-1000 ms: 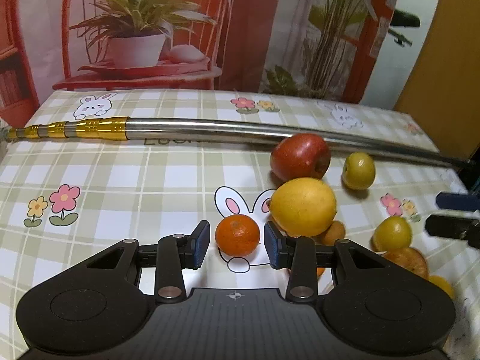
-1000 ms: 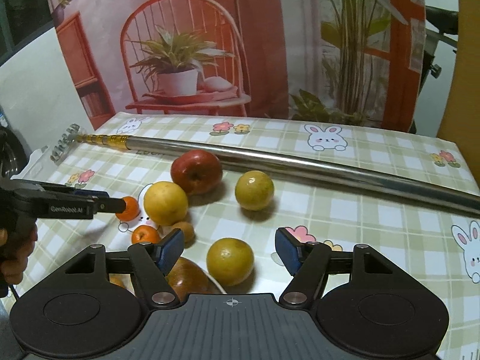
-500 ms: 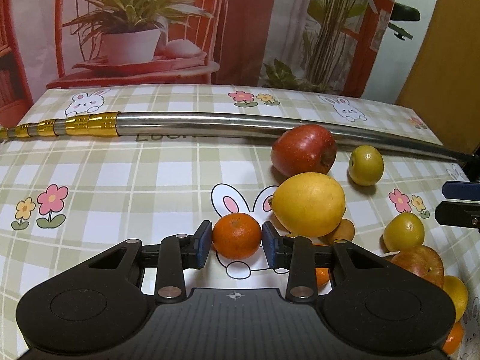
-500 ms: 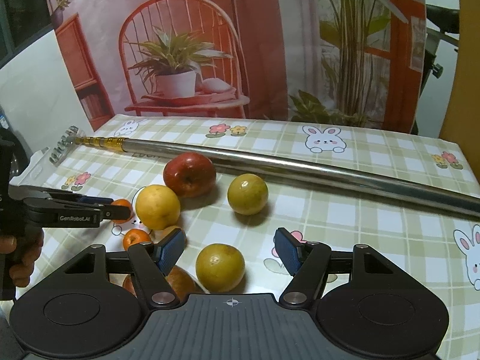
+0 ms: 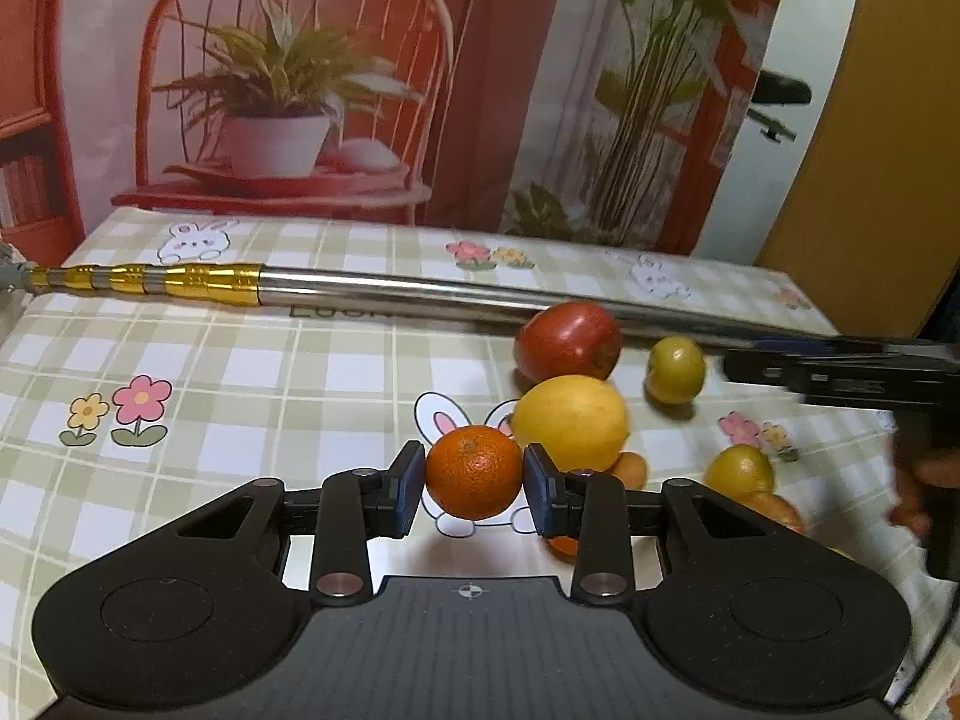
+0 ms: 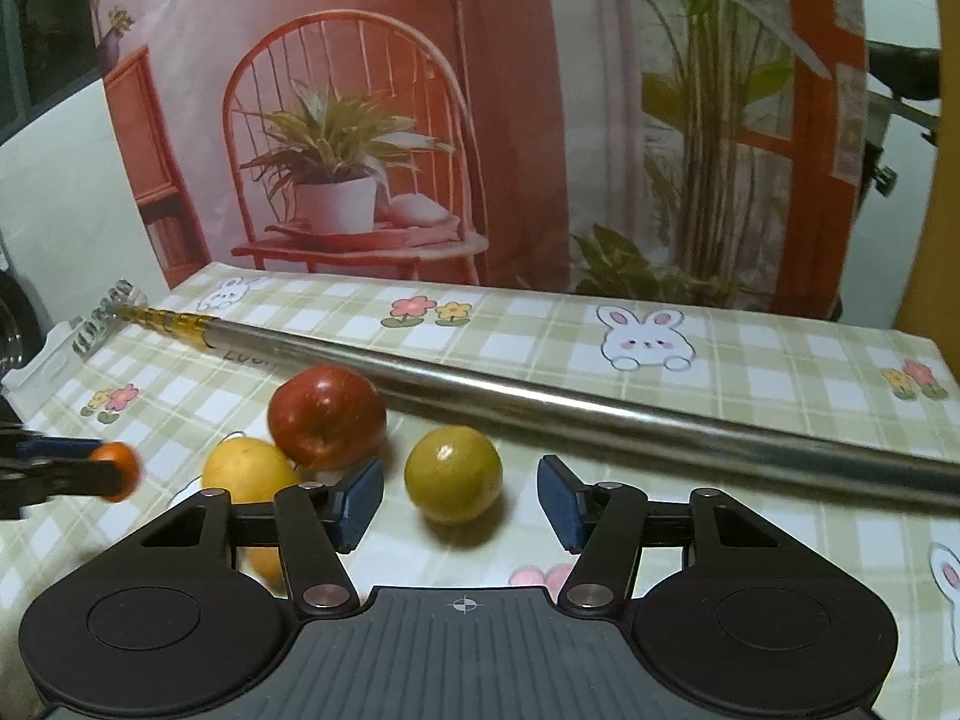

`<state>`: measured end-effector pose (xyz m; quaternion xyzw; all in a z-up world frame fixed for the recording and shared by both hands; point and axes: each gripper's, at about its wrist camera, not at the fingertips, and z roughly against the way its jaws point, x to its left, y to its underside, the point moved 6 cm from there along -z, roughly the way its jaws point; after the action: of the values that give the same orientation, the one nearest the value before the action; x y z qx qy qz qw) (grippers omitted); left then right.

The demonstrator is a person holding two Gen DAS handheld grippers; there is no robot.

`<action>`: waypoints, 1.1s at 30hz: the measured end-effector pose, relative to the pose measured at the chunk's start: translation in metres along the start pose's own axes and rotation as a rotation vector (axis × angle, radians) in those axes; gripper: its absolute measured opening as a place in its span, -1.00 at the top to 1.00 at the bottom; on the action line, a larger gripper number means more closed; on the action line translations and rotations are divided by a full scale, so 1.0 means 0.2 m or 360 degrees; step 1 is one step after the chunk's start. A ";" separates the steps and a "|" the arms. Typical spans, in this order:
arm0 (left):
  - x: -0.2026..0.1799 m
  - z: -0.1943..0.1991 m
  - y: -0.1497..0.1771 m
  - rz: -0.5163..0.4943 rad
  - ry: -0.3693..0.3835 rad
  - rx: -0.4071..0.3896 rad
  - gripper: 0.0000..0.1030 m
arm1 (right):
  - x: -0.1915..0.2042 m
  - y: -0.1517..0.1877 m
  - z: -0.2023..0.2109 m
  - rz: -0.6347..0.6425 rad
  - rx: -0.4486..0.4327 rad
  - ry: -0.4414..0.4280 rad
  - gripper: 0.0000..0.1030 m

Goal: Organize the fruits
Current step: 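Grasp a tangerine with the left tool while the right tool grasps a yellow-green citrus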

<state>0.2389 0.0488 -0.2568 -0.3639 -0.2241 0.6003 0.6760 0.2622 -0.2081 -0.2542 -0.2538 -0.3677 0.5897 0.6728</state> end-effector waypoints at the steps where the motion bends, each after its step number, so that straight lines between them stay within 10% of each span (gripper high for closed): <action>1: -0.01 0.02 0.00 0.0002 0.0001 -0.0015 0.27 | 0.00 0.00 -0.03 0.0013 0.0001 -0.0003 -0.05; 21: -0.11 0.15 0.08 -0.0001 0.0050 -0.0041 0.27 | 0.03 0.01 -0.25 0.0076 0.0114 -0.0005 0.15; 33: -0.14 0.18 0.14 -0.0014 0.0077 -0.0013 0.27 | -0.03 0.06 0.04 -0.0142 -0.0050 -0.0070 0.16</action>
<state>0.1895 0.0300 -0.2511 -0.3802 -0.2118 0.5874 0.6823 0.2486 -0.2125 -0.2602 -0.2346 -0.4026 0.5587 0.6861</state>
